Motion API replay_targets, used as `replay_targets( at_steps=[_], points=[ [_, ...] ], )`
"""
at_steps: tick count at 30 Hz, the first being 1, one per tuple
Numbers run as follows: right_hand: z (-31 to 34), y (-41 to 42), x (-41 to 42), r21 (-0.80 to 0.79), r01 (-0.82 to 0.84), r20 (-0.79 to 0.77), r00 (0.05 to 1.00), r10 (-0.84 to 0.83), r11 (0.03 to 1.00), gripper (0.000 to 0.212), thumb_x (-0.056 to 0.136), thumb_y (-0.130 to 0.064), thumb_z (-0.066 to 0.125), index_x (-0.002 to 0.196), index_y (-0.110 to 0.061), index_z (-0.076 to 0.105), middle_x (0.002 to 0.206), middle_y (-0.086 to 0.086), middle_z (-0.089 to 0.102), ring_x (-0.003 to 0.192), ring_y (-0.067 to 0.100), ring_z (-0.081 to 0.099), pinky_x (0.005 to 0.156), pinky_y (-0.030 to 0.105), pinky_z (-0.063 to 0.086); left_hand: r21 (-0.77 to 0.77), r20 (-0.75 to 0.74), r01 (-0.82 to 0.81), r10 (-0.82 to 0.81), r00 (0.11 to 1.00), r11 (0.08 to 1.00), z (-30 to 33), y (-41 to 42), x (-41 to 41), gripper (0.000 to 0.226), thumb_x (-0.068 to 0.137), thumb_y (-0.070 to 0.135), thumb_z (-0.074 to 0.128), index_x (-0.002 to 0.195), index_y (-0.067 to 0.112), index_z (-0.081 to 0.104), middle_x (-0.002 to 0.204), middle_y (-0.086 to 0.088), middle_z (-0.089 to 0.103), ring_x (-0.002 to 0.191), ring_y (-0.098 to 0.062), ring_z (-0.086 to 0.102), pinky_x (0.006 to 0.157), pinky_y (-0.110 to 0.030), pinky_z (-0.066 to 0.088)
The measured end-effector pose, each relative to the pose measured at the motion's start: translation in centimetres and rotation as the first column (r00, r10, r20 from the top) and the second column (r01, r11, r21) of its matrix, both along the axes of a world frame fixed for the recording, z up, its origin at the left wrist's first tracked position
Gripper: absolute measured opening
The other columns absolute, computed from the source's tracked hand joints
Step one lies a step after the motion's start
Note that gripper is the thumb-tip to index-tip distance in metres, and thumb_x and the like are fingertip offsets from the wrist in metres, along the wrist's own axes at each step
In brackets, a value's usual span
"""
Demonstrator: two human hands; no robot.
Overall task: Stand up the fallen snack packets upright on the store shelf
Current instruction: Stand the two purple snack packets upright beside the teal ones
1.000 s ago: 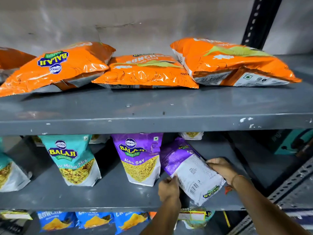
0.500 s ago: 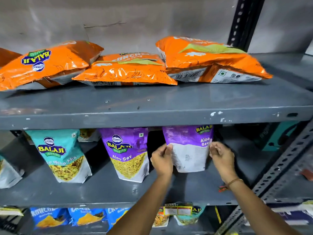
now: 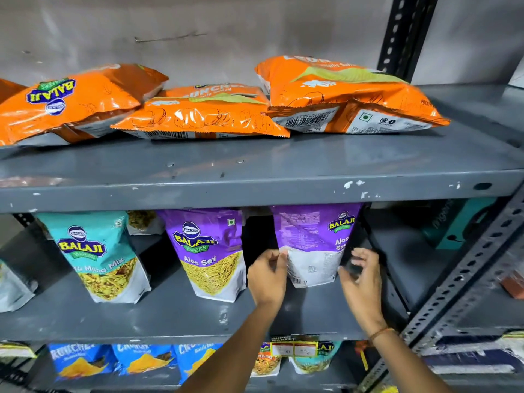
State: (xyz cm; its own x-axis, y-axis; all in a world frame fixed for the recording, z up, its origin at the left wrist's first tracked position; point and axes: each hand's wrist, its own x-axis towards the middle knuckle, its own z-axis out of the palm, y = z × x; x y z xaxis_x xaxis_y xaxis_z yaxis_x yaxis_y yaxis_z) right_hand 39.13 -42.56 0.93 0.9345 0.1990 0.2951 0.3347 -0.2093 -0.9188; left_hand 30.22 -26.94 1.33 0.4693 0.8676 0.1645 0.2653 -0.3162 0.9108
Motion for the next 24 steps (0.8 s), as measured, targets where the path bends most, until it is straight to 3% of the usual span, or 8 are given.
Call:
replay_targets(
  at_steps=[5,7,10,14,17,19,21,24],
  points=[
    [-1.8,-1.0,-3.5,-0.154,-0.222,0.044,0.972,0.232,0.963,0.074,0.066,-0.017,0.081,0.126,-0.027,0.037,0.113,-0.002,0.046,0.103,0.011,0.051,0.078,0.014,0.046,0.069,0.056,0.080,-0.084,0.995,0.994,-1.2,-4.2,-2.2,0.025,0.082,0.044,0.058,0.078,0.022,0.068,0.076,0.004,0.072,0.069,-0.013,0.068,0.067,-0.037,0.056],
    [-2.4,-0.9,-4.1,-0.154,-0.261,0.065,0.960,0.273,0.953,0.075,0.068,-0.025,0.079,0.130,-0.029,0.036,0.120,-0.010,0.044,0.108,0.012,0.052,0.085,0.019,0.048,0.108,0.061,0.167,-0.174,0.983,0.980,-1.0,-6.3,-2.7,0.022,0.082,0.044,0.059,0.081,0.024,0.070,0.080,0.007,0.072,0.073,-0.011,0.068,0.070,-0.035,0.055],
    [-2.3,-1.1,-3.5,-0.047,-0.203,0.027,0.978,0.204,0.978,0.071,0.074,-0.014,0.077,0.125,-0.047,0.039,0.122,-0.005,0.050,0.110,0.016,0.057,0.087,0.027,0.052,0.171,0.052,0.302,-0.315,0.948,0.938,-0.5,-7.9,-2.6,0.021,0.083,0.047,0.062,0.090,0.031,0.073,0.089,0.013,0.072,0.085,-0.006,0.067,0.076,-0.031,0.056],
    [-1.7,-2.5,-2.1,-0.033,-0.251,-0.036,0.968,0.250,0.967,0.045,0.083,-0.023,0.070,0.115,-0.048,0.050,0.120,-0.011,0.064,0.111,0.003,0.059,0.089,0.020,0.050,0.147,0.129,0.234,-0.253,0.959,0.961,0.1,-5.9,-1.6,0.015,0.081,0.036,0.063,0.095,0.037,0.068,0.095,0.014,0.067,0.088,-0.003,0.065,0.070,-0.034,0.058],
    [-1.7,-3.2,-0.7,-0.005,-0.262,-0.089,0.961,0.260,0.965,0.028,0.089,-0.018,0.062,0.106,-0.039,0.058,0.109,-0.019,0.070,0.104,0.002,0.064,0.085,0.011,0.048,0.068,0.127,0.192,-0.200,0.972,0.979,0.6,-3.3,-0.1,0.035,0.077,0.029,0.063,0.110,0.038,0.059,0.107,0.012,0.061,0.102,-0.006,0.060,0.082,-0.041,0.056],
    [-1.7,-3.3,0.4,0.022,-0.232,-0.115,0.966,0.233,0.972,0.013,0.092,-0.022,0.057,0.102,-0.029,0.060,0.104,-0.013,0.072,0.101,0.010,0.066,0.087,0.018,0.049,-0.042,0.081,0.262,-0.258,0.963,0.964,1.1,-1.6,1.3,0.064,0.068,0.034,0.066,0.130,0.027,0.051,0.127,0.004,0.056,0.122,-0.013,0.053,0.102,-0.044,0.048],
    [-2.0,-3.2,1.8,-0.015,-0.182,-0.127,0.976,0.178,0.983,0.028,0.091,-0.045,0.052,0.102,-0.020,0.058,0.099,0.001,0.070,0.095,0.020,0.065,0.089,0.038,0.051,-0.214,0.035,0.349,-0.350,0.936,0.912,1.3,-0.1,2.7,0.098,0.055,0.044,0.070,0.145,0.023,0.036,0.147,-0.001,0.044,0.139,-0.018,0.040,0.115,-0.045,0.036],
    [-2.7,-2.6,4.0,-0.049,-0.137,-0.211,0.970,0.124,0.989,0.026,0.090,-0.043,0.047,0.101,-0.023,0.058,0.098,0.005,0.069,0.096,0.031,0.065,0.091,0.058,0.051,-0.395,0.033,0.475,-0.505,0.863,0.786,1.3,1.4,4.0,0.113,0.046,0.038,0.085,0.145,0.033,0.031,0.145,0.008,0.048,0.136,-0.013,0.044,0.115,-0.040,0.038]
  ],
)
